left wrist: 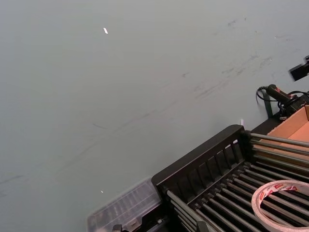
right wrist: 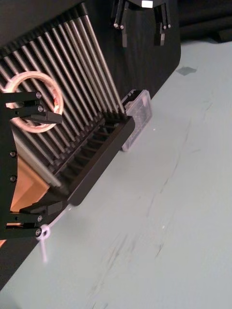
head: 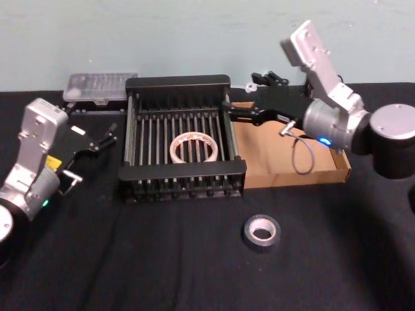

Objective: Pick up the white tape and place it into the black box , Pick up the silver tape and place it into the brown box.

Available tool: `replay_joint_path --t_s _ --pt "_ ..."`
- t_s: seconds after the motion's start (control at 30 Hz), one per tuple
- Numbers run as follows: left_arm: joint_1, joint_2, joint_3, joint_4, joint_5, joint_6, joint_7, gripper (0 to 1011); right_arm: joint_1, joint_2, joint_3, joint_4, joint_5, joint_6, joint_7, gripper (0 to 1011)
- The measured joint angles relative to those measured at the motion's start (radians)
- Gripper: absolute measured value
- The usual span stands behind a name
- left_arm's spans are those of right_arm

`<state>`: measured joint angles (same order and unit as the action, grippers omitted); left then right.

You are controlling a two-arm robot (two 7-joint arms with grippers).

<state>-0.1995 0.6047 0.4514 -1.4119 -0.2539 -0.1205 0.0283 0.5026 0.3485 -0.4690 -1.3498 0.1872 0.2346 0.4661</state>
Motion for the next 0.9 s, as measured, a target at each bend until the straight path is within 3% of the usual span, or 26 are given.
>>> replay_joint_path --t_s 0.43,0.9 --pt "0.000 0.000 0.000 0.000 0.000 0.000 0.000 1001 -0.124 0.124 0.057 -0.168 0.048 0.061 0.007 1002" --pt "0.000 0.000 0.000 0.000 0.000 0.000 0.000 1001 -0.229 0.212 0.083 -0.280 0.119 0.126 0.023 1002"
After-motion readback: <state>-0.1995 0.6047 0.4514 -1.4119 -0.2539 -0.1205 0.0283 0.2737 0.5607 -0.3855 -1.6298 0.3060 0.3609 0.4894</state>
